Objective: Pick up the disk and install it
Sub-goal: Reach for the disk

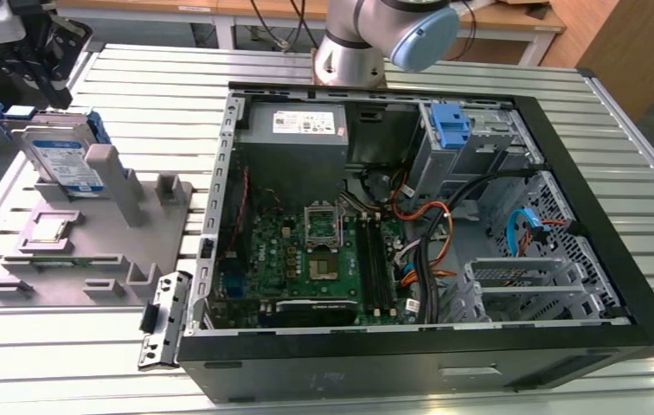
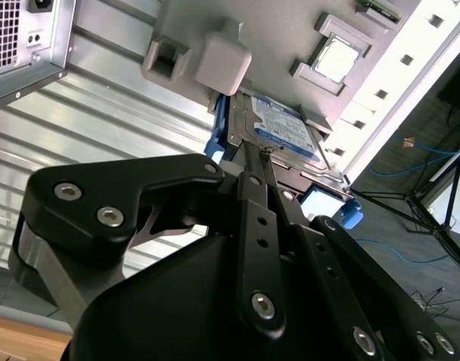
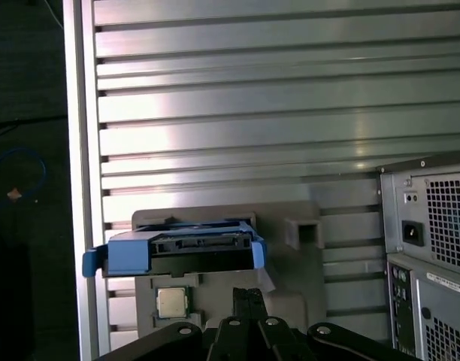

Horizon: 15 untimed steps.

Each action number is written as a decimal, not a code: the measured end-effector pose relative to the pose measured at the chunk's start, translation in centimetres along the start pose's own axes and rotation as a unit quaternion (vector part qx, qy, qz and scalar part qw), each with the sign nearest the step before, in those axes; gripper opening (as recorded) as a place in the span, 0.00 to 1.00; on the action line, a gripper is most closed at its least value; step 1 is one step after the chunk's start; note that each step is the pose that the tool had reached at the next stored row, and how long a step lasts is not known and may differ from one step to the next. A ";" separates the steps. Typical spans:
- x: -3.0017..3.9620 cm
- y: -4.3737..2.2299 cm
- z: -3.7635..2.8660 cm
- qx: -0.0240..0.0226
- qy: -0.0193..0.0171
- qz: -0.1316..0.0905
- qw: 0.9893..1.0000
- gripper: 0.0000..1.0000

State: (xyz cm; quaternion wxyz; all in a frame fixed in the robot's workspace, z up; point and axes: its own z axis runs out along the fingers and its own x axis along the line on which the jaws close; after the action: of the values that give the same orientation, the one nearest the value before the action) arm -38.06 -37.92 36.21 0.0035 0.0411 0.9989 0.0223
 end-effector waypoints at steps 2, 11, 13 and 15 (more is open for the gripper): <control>0.15 0.06 0.08 0.000 0.000 -0.004 1.000 0.10; 3.08 0.86 0.77 0.000 0.000 -0.008 1.000 0.10; 3.19 0.84 0.91 0.000 0.000 -0.008 1.000 0.10; 3.29 0.83 1.04 0.000 0.000 -0.009 1.000 0.10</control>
State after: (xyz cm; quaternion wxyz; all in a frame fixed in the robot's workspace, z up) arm -41.26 -36.78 35.19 0.0033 0.0324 0.9992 0.0221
